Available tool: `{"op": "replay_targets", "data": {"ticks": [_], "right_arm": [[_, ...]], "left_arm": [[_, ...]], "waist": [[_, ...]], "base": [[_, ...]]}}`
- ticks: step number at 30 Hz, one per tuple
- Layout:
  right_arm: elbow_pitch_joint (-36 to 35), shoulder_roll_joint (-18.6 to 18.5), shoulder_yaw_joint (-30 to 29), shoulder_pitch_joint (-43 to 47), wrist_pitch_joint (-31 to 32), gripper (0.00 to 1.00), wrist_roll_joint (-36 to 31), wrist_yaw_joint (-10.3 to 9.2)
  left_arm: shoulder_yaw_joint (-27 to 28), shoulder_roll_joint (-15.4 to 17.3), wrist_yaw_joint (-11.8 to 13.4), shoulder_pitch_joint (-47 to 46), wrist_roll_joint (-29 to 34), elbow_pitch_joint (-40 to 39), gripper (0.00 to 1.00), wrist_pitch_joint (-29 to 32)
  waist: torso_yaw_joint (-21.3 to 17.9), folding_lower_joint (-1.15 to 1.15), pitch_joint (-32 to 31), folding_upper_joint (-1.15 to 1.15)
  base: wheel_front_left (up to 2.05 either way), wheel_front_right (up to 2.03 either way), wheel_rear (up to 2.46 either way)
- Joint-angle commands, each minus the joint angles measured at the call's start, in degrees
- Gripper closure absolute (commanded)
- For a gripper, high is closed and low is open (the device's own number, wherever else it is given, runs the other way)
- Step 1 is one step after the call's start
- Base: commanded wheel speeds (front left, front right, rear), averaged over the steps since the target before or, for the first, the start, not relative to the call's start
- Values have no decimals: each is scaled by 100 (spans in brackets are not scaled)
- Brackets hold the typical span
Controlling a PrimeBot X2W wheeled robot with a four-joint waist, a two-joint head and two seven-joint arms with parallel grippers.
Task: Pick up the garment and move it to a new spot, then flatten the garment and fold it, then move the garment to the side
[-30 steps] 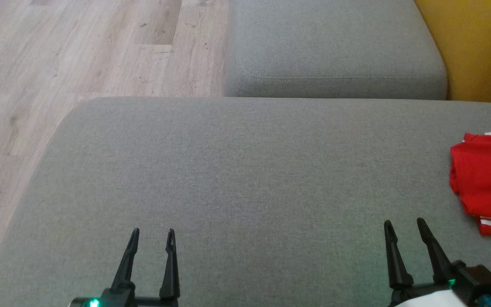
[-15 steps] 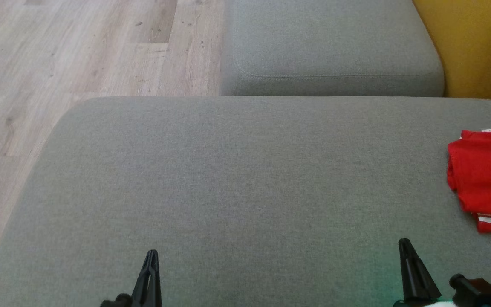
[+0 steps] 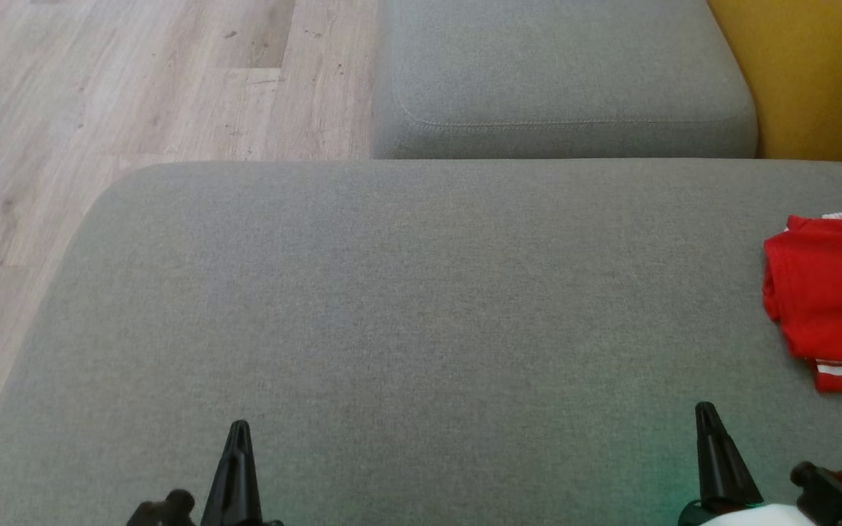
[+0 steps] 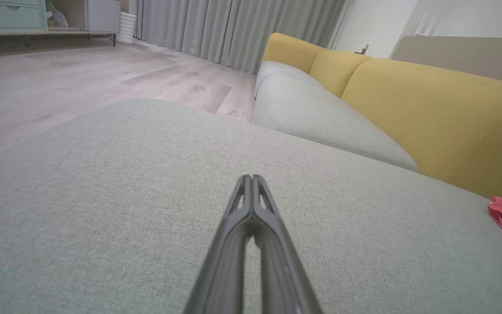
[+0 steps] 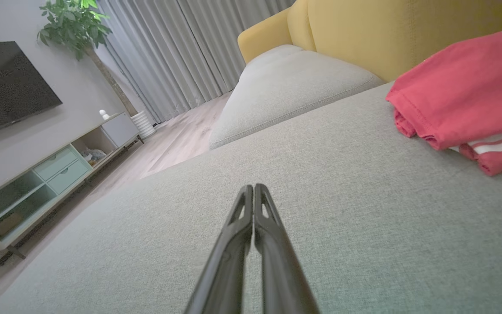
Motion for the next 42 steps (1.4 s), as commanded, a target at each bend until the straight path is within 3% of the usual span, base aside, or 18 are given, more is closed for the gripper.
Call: {"op": "replay_targets", "data": {"ticks": [1,42], "right_arm": [[-165,-80,-33,-339,22,100,176,0],[-14,-152,-275,-928,635,100,2938,-2]], "left_arm": [[86,56,-22,-284,-168,-146,100,30],[675,131,-458,-781,-3050,-2,100,633]], "waist": [[-6,-1,6,0],[-189,-1,199,0]], "base": [[0,0,0],[0,0,0]]}}
